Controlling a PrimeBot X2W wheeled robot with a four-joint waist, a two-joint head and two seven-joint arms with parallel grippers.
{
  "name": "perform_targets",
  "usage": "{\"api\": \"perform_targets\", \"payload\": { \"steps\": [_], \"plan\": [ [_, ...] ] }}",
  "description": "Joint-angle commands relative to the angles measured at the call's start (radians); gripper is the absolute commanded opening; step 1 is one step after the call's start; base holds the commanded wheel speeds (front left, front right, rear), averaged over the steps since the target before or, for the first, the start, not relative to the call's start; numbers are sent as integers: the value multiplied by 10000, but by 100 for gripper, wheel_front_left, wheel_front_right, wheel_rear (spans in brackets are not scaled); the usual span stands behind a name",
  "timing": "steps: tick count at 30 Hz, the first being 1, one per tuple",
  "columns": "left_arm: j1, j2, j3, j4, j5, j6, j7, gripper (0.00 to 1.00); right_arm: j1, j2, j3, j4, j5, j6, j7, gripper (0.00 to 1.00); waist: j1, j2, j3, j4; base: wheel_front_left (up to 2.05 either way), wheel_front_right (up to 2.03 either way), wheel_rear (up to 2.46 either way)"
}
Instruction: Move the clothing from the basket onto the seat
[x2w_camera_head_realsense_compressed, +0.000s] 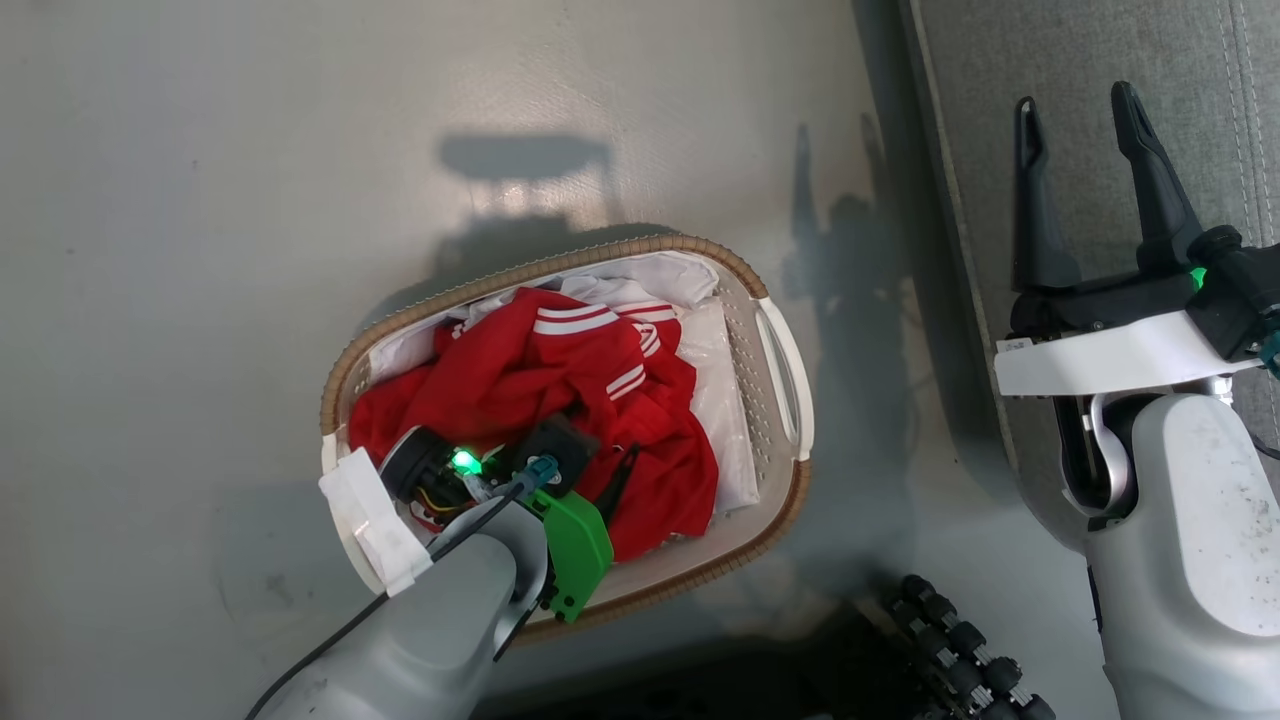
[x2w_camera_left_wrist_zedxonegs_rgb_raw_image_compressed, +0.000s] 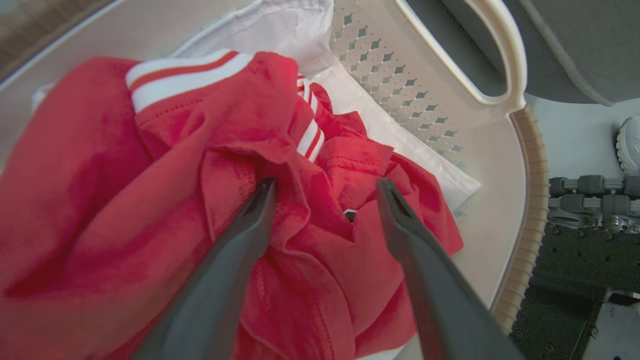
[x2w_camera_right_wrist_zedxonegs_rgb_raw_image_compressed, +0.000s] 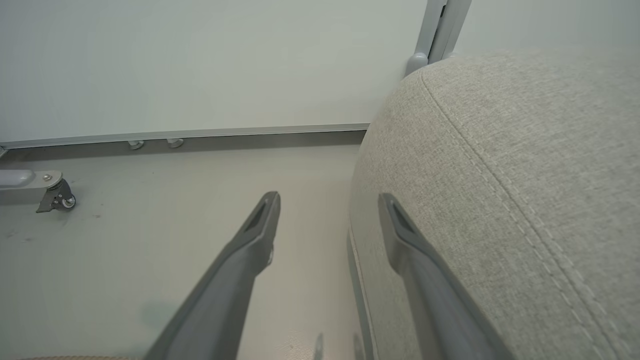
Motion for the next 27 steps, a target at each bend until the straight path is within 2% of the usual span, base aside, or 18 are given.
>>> {"api": "perform_targets", "payload": {
  "steps": [1, 4, 5, 6, 7, 9, 10, 11, 12, 13, 21, 27],
  "plan": [
    [-219, 60, -35, 85, -125, 105, -69, 100, -87, -33, -24, -23, 51, -6, -49, 100, -1, -1, 144, -98, 0, 0, 0],
    [-288, 60, -175, 236, -256, 211, -71, 100, -98, -31, -30, -12, 83, -6, -49, 100, -1, -1, 186, -99, 0, 0, 0],
    [-312, 61, -227, 262, -291, 216, -79, 97, -94, -31, -3, 7, 83, -6, -49, 100, -1, -1, 192, -94, 0, 0, 0],
    [-333, 61, -260, 272, -336, 214, -77, 83, -91, -31, 12, 21, 90, -6, -49, 100, -1, -1, 191, -87, 0, 0, 0],
    [-348, 60, -305, 271, -390, 209, -87, 73, -85, -31, 27, 42, 98, -6, -49, 100, -1, -1, 178, -75, 0, 0, 0],
    [-346, 58, -405, 226, -500, 194, -101, 35, -54, -33, 60, 85, 110, -6, -49, 100, -1, -1, 125, -50, 0, 0, 0],
    [-342, 60, -438, 207, -555, 201, -112, 32, -40, -31, 85, 103, 113, -6, -49, 100, -1, -1, 99, -41, 0, 0, 0],
    [-331, 60, -477, 196, -628, 236, -124, 20, -25, -31, 122, 126, 130, -6, -49, 100, -1, -1, 59, -35, 0, 0, 0],
    [-331, 60, -496, 194, -678, 271, -130, 3, -18, -33, 151, 139, 138, -6, -49, 100, -1, -1, 31, -30, 0, 0, 0],
    [-339, 60, -525, 209, -756, 302, -136, 0, -15, -33, 185, 155, 152, -6, -49, 100, -1, -1, -6, -27, 0, 0, 0],
    [-221, 60, -750, 210, -972, 359, -162, 0, 139, -34, 182, 265, 90, -6, -49, 100, -1, -1, -410, 41, 0, 0, 0],
    [55, 57, -662, -317, -880, 367, -152, 0, 309, -35, 3, 413, -16, -6, -49, 100, -1, -1, -964, 232, 0, 0, 0]
  ]
}}
